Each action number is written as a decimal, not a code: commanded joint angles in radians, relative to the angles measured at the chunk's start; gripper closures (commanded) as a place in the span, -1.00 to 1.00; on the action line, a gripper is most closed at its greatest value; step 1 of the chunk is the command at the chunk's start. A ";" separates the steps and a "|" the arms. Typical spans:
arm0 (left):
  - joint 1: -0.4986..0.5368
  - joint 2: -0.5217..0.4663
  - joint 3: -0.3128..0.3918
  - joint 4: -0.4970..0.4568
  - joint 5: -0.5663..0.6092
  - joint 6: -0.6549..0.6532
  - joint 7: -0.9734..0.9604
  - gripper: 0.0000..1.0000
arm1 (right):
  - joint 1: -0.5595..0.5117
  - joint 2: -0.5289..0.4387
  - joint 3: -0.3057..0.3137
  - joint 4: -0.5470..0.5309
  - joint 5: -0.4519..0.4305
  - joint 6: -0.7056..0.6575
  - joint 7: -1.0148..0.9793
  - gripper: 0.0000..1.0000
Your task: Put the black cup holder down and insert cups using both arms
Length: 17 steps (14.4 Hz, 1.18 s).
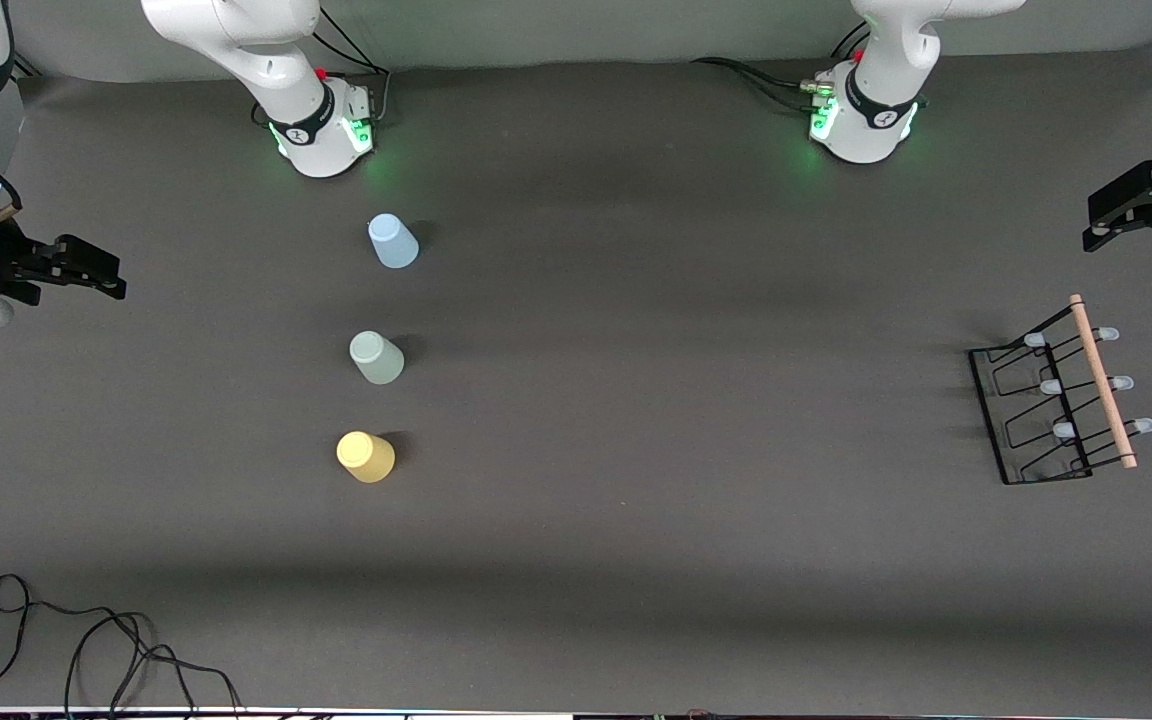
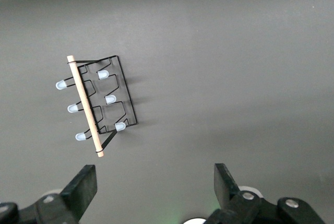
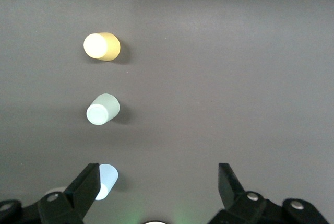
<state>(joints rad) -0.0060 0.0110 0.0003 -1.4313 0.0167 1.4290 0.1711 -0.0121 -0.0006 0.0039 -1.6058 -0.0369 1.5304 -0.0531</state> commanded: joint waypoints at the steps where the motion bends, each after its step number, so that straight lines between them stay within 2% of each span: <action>1: -0.006 -0.003 0.006 -0.004 -0.014 0.028 -0.018 -1.00 | 0.003 -0.007 -0.001 0.001 -0.020 -0.010 -0.007 -0.99; 5: -0.012 -0.006 -0.002 -0.027 -0.014 0.034 -0.033 -1.00 | 0.003 -0.004 -0.001 0.004 -0.020 -0.009 -0.007 -0.99; 8: -0.006 0.007 -0.002 -0.050 -0.008 0.131 -0.041 -1.00 | 0.004 -0.004 -0.001 0.003 -0.020 -0.009 -0.007 -0.99; 13: 0.074 0.108 0.007 -0.060 0.003 0.188 -0.022 -0.99 | 0.004 -0.004 -0.001 0.003 -0.020 -0.009 -0.002 -0.99; 15: 0.125 0.127 0.007 -0.104 0.012 0.235 -0.019 -0.99 | 0.004 -0.004 0.001 0.001 -0.020 -0.009 0.006 -0.99; 17: 0.170 0.139 0.007 -0.182 0.014 0.348 0.042 -0.99 | 0.004 -0.004 0.001 0.001 -0.009 -0.009 0.042 -0.99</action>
<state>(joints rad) 0.1232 0.1602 0.0114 -1.5353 0.0204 1.6918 0.1662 -0.0118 -0.0006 0.0040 -1.6072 -0.0368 1.5298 -0.0472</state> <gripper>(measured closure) 0.000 0.000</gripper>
